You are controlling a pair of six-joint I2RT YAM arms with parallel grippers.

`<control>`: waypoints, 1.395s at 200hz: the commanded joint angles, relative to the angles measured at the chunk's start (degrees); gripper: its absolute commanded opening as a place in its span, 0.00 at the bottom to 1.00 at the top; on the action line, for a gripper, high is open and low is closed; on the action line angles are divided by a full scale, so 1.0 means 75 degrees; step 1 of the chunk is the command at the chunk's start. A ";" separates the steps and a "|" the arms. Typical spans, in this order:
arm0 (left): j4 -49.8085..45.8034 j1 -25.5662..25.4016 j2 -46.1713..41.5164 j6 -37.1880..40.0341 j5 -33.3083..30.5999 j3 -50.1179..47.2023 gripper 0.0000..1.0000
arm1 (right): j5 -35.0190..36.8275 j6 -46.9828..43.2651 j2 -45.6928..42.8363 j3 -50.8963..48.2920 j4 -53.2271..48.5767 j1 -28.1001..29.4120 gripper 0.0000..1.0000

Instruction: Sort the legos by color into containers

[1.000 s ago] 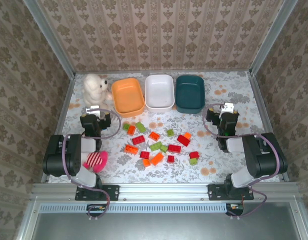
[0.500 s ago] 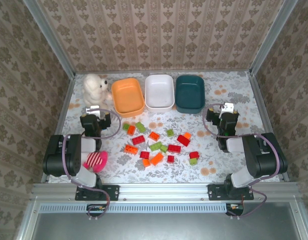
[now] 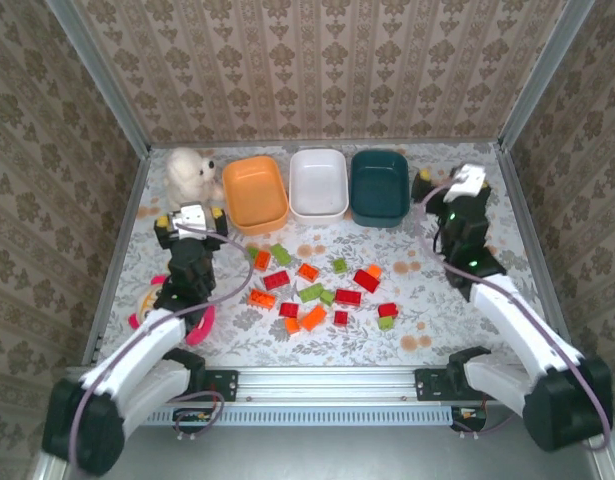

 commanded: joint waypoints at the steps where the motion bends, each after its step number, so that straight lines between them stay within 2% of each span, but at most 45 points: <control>1: -0.3244 -0.1026 -0.0757 -0.1049 -0.1303 0.1081 1.00 | 0.0442 0.3848 -0.0372 0.2238 -0.5952 -0.0116 1.00; 7: -0.4556 -0.1152 -0.0866 -0.2005 -0.1207 0.1564 1.00 | 0.0321 0.4344 -0.0362 0.2366 -0.6388 -0.0162 1.00; 17: -0.6617 -0.1091 -0.1002 -0.3890 -0.0283 0.2374 1.00 | -0.0984 0.3749 -0.0416 0.2322 -0.6311 -0.0257 1.00; 26: -0.7504 -0.1030 -0.1128 -0.4821 0.0547 0.2692 1.00 | -0.1374 0.3779 -0.0380 0.2485 -0.6804 -0.0192 0.95; 50: -0.6806 -0.0491 -0.1236 -0.5091 0.2604 0.2499 1.00 | -0.1381 0.4016 -0.0033 0.3102 -0.8444 0.0389 0.85; 74: -0.7802 -0.0490 -0.0213 -0.5001 0.3879 0.3394 1.00 | -0.1246 0.3742 0.0489 0.3620 -0.9773 0.1517 0.83; 88: -0.8356 -0.0786 0.0469 -0.4713 0.4508 0.3832 1.00 | -0.1452 0.3644 0.0975 0.3730 -1.0698 0.2127 0.83; 110: -0.8851 -0.1660 0.1075 -0.4338 0.4791 0.4118 1.00 | -0.1976 0.3497 0.1729 0.3077 -1.1406 0.3176 0.86; 123: -0.8795 -0.2162 0.1184 -0.4261 0.4896 0.4059 1.00 | -0.2145 0.3442 0.1961 0.2499 -1.1274 0.3848 0.86; 134: -0.8719 -0.2443 0.1205 -0.4347 0.5028 0.3971 1.00 | -0.2195 0.3444 0.2098 0.2054 -1.1072 0.4095 0.87; 157: -0.8148 -0.2798 0.0948 -0.4473 0.5774 0.3547 1.00 | -0.2539 0.3024 0.2191 0.1366 -1.0122 0.4097 0.88; 180: -0.7721 -0.2954 0.0600 -0.4847 0.6169 0.3051 1.00 | -0.2949 0.2782 0.2749 0.0938 -0.9232 0.3889 0.87; 220: -0.7745 -0.3010 0.0251 -0.5278 0.5875 0.2810 1.00 | -0.3255 0.2605 0.3736 0.0557 -0.8121 0.3364 0.83; 279: -0.7848 -0.3054 0.0189 -0.5320 0.5743 0.2915 1.00 | -0.3295 0.2426 0.4436 0.0415 -0.7783 0.2943 0.74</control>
